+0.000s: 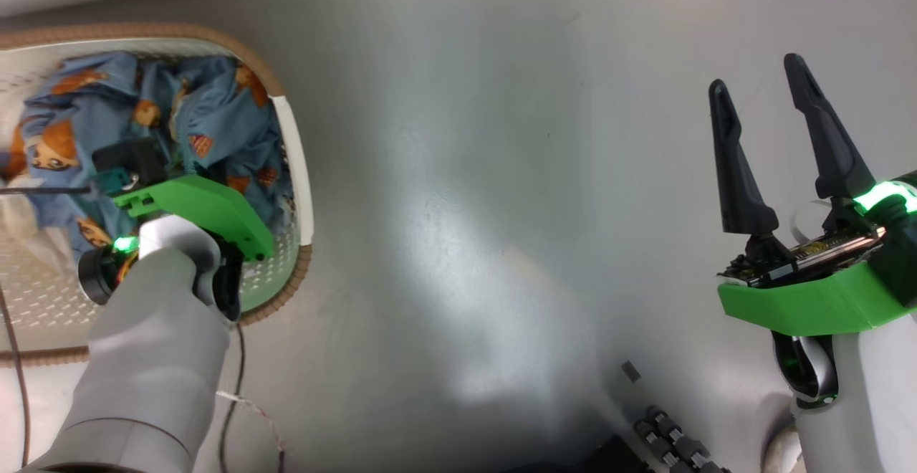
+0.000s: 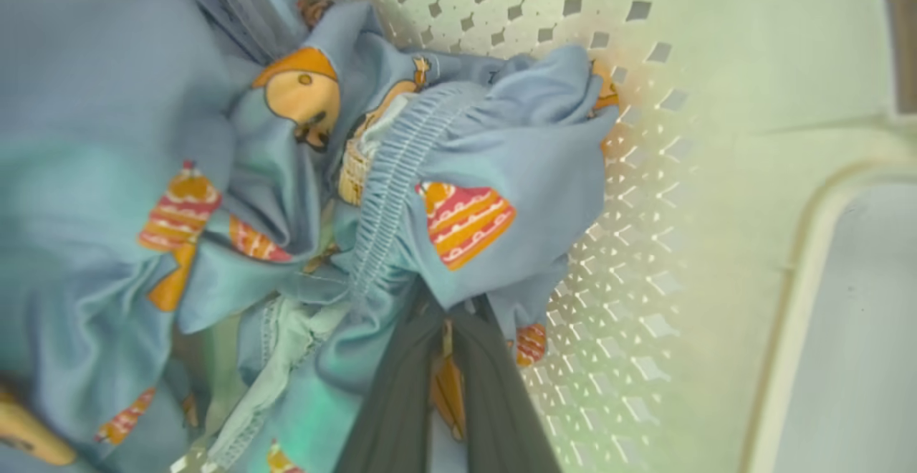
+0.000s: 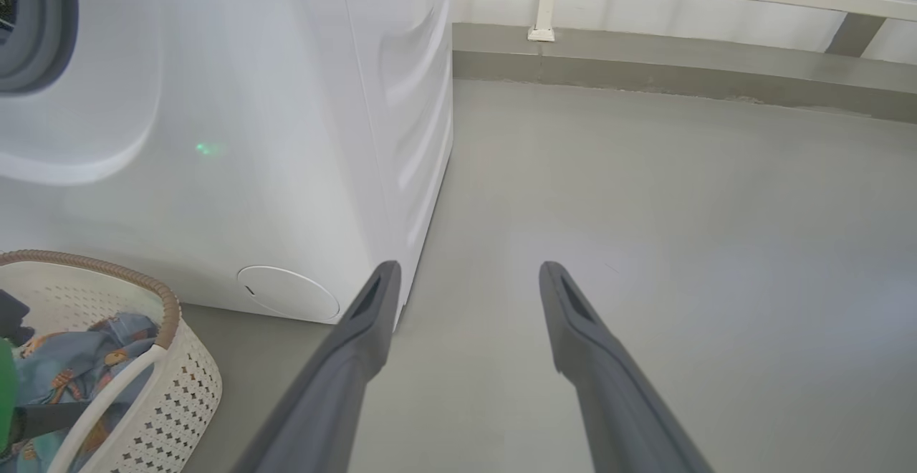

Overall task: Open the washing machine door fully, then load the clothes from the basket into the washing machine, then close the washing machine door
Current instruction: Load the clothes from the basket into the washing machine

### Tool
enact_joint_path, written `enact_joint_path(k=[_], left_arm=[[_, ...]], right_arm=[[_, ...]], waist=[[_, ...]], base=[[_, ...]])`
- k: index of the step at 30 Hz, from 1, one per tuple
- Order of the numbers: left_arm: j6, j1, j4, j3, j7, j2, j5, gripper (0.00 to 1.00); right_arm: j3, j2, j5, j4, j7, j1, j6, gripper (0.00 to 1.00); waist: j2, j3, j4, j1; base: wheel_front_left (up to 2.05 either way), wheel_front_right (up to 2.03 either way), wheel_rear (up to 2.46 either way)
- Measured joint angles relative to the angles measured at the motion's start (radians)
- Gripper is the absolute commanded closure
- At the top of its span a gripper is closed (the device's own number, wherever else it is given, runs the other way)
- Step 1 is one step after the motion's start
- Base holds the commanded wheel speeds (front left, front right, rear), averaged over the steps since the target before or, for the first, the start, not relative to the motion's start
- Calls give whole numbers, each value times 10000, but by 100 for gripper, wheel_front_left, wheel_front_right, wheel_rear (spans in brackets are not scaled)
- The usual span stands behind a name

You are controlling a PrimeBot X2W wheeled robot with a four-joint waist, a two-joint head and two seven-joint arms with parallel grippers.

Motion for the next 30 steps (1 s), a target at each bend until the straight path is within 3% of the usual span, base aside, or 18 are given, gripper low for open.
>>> enact_joint_path(k=[13,24,30], left_arm=[[-69,359,-579,-656,-988,-205,696,100],[646,2731,-4562,364,-989,309,1822,100],[767,4013,-6334,886,-989,376,2479,100]], right_arm=[[-274,-188,-27,8,0,164,0,0],[-556,-178,-119,188,0,797,0,0],[-633,-153,-180,355,0,1290,0,0]], waist=[[0,-962,526,0],[0,-2072,884,-1],[0,-2774,1089,-1]], base=[[0,0,0],[0,0,0],[0,0,0]])
